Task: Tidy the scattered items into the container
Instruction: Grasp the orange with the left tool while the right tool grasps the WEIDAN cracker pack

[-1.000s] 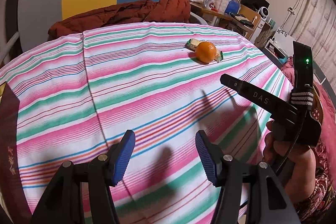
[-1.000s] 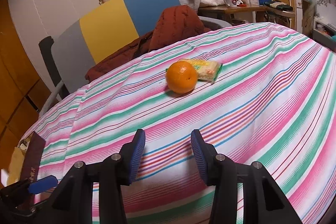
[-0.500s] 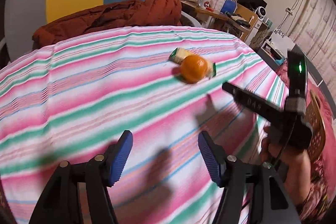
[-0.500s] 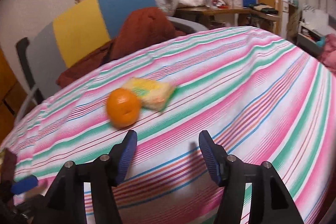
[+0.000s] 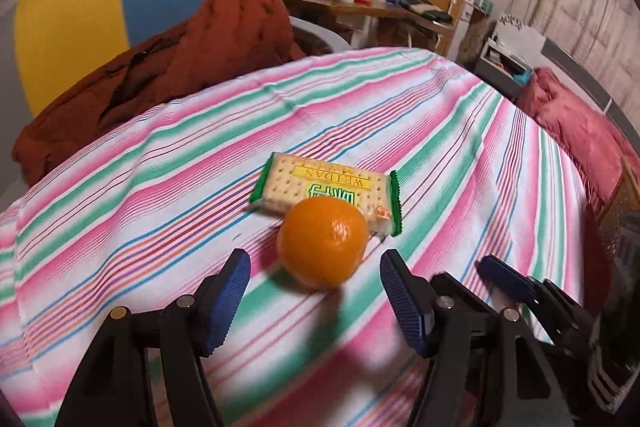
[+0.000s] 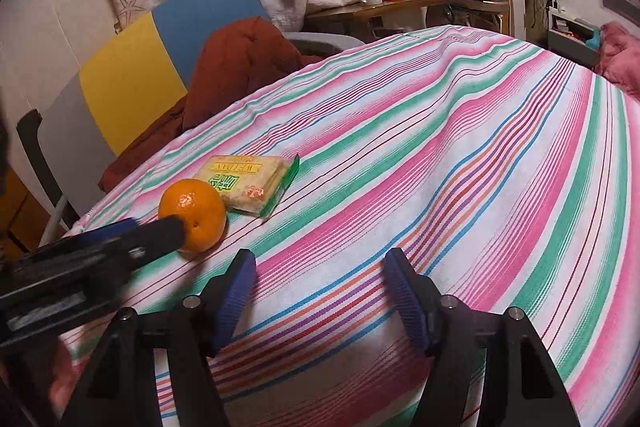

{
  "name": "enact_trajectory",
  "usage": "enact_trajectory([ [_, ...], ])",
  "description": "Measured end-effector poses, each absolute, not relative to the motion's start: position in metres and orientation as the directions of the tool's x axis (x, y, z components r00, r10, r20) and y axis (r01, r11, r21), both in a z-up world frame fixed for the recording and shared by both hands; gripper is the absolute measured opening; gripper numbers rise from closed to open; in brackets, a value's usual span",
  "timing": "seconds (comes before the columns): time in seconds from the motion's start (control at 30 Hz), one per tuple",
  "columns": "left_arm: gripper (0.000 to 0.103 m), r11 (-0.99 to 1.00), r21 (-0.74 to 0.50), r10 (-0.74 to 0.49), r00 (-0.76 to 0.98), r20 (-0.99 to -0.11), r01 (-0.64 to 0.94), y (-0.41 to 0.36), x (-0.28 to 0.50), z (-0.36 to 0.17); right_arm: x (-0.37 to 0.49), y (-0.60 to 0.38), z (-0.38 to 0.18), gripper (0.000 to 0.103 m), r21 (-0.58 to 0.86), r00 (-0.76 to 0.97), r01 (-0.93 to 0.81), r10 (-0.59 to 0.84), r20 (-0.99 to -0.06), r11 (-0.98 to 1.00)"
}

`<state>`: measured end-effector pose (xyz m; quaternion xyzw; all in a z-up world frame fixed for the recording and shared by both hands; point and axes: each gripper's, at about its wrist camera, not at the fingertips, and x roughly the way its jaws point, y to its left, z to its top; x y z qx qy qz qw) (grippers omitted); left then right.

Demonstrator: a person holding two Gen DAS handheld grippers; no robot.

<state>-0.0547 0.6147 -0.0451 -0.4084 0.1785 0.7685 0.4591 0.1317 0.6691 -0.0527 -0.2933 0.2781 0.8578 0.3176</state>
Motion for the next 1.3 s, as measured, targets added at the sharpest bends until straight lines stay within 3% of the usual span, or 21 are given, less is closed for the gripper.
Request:
enact_trajectory([
  [0.1, 0.069, -0.505, -0.094, 0.559, -0.243, -0.793, -0.858, 0.624, -0.061, -0.052, 0.130, 0.670, -0.053, 0.068, 0.295, -0.629, -0.707, 0.382, -0.677, -0.642],
  [0.4, 0.053, -0.477, -0.204, 0.659, -0.194, -0.727, -0.855, 0.611, -0.063, -0.061, 0.128, 0.669, -0.054, 0.068, 0.287, -0.626, -0.710, 0.390, -0.676, -0.643],
  [0.6, 0.052, -0.581, -0.206, 0.648, -0.294, -0.703, -0.787, 0.576, -0.063, -0.061, 0.128, 0.669, -0.054, 0.069, 0.283, -0.623, -0.710, 0.388, -0.679, -0.645],
  [0.73, 0.052, -0.620, -0.226, 0.646, -0.326, -0.690, -0.751, 0.559, -0.067, -0.063, 0.127, 0.674, -0.049, 0.078, 0.316, -0.646, -0.686, 0.349, -0.679, -0.655],
  [0.83, 0.052, -0.632, -0.261, 0.654, -0.321, -0.685, -0.730, 0.555, -0.074, -0.066, 0.112, 0.688, -0.043, 0.078, 0.337, -0.681, -0.635, 0.296, -0.670, -0.696],
  [0.93, 0.052, -0.630, -0.269, 0.658, -0.316, -0.684, -0.729, 0.554, -0.076, -0.069, 0.080, 0.696, -0.035, 0.089, 0.253, -0.686, -0.554, 0.262, -0.679, -0.793],
  [1.07, 0.052, -0.628, -0.269, 0.658, -0.314, -0.684, -0.730, 0.555, -0.076, -0.071, 0.040, 0.700, -0.032, 0.089, 0.078, -0.658, -0.441, 0.263, -0.706, -0.894],
  [1.3, 0.052, -0.620, -0.311, 0.670, -0.280, -0.687, -0.720, 0.554, -0.080, -0.076, 0.004, 0.711, -0.049, 0.087, 0.049, -0.611, -0.337, 0.179, -0.771, -0.940],
])
